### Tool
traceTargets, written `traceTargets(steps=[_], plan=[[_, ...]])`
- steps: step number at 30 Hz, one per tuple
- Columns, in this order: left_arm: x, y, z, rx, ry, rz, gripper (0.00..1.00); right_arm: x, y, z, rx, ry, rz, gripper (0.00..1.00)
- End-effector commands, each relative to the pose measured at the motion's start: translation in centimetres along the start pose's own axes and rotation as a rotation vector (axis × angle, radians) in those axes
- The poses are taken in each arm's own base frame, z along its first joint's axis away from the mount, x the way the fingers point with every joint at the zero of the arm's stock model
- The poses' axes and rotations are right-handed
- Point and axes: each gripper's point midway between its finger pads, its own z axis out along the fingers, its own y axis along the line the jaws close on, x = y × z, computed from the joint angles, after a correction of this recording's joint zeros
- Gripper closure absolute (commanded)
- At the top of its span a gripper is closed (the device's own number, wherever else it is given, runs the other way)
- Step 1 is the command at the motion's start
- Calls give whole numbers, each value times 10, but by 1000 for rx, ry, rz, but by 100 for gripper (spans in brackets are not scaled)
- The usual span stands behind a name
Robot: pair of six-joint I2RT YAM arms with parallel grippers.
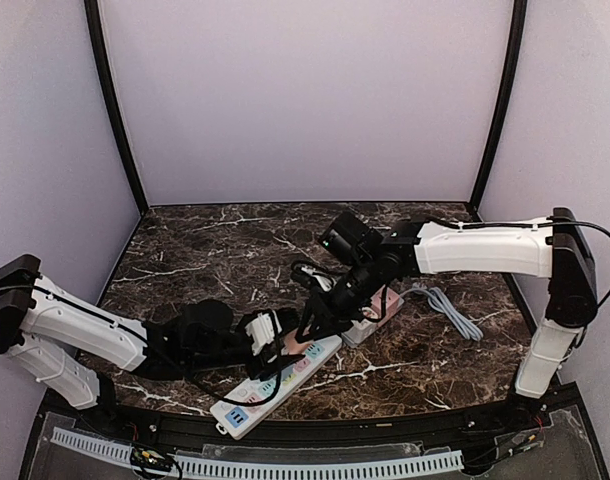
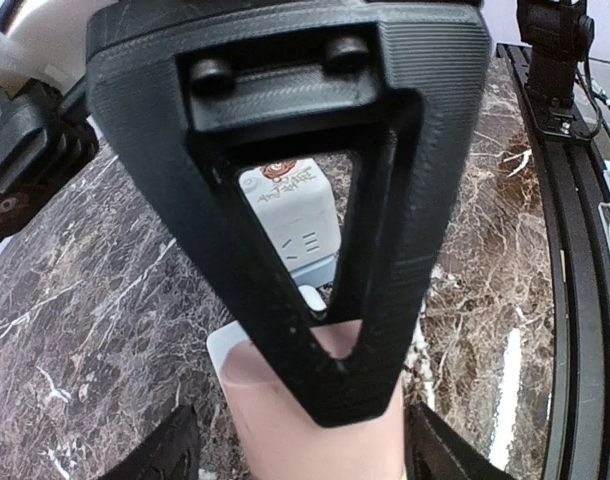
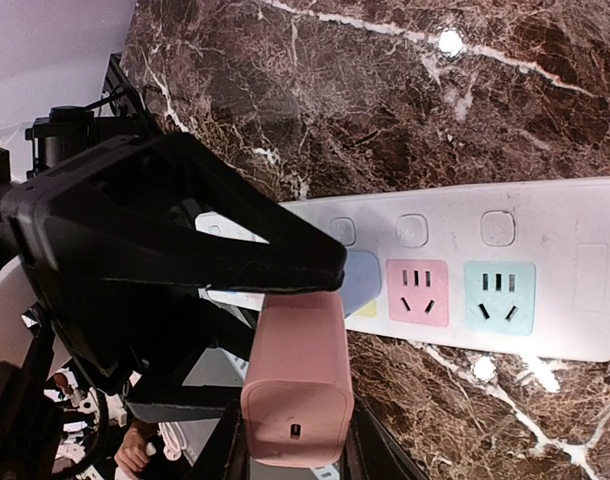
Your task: Insert the plug
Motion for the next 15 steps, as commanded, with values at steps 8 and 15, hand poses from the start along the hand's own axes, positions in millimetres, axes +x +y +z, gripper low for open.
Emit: traceTargets(steps=[8, 15], plan=[[-15, 7, -21, -52, -97, -13, 1, -2, -5, -8, 74, -69, -53, 95], [-6, 8, -29, -57, -62, -83, 1, -6, -12, -25, 137, -148, -50, 97]])
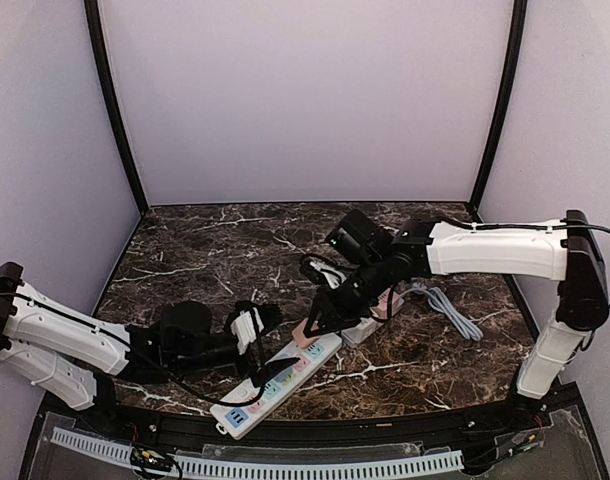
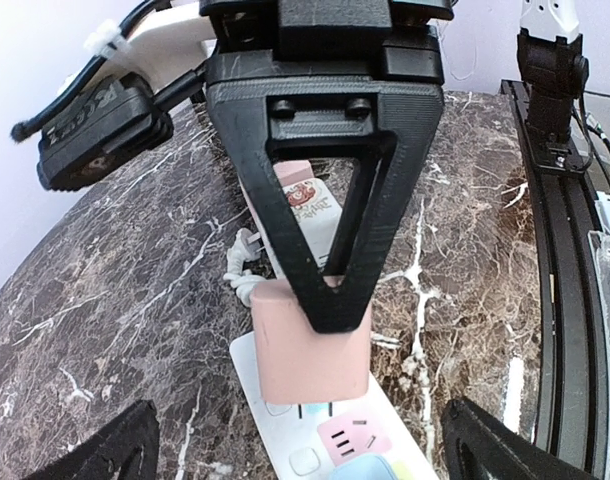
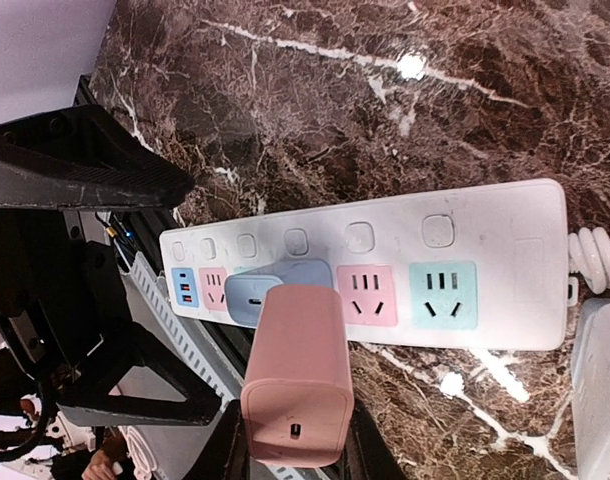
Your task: Insert the plug
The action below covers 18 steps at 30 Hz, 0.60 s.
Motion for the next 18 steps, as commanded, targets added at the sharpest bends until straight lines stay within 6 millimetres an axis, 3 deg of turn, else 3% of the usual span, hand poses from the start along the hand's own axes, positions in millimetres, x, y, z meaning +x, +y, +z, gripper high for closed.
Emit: traceTargets(steps=[1, 7, 14, 18], plan=[[11, 7, -8, -48, 55, -63, 1, -7, -1, -20, 44, -89, -17, 97], [34, 3, -14, -58, 168, -158, 2, -7, -11, -34, 115, -145, -1, 97], [56, -14, -11, -24, 268, -189, 15, 0, -20, -45, 170, -151, 11, 97], [59, -21, -9, -42, 296, -168, 17, 6, -21, -46, 214, -119, -37, 98]])
